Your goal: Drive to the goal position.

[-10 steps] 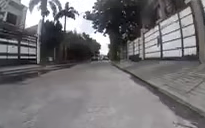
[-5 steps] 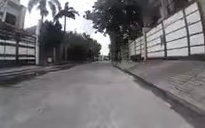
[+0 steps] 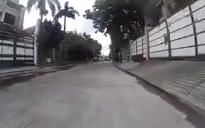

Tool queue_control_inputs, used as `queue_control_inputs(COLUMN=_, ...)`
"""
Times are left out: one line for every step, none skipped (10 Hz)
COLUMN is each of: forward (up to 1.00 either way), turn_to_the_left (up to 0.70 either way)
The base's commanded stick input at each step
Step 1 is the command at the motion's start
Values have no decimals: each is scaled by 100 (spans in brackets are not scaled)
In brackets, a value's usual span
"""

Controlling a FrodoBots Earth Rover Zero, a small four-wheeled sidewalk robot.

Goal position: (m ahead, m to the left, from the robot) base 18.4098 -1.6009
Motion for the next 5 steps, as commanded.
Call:
queue_control_inputs(forward=70, turn_to_the_left=0)
queue_control_inputs(forward=70, turn_to_the_left=0)
queue_control_inputs(forward=70, turn_to_the_left=0)
queue_control_inputs(forward=70, turn_to_the_left=0)
queue_control_inputs(forward=70, turn_to_the_left=0)
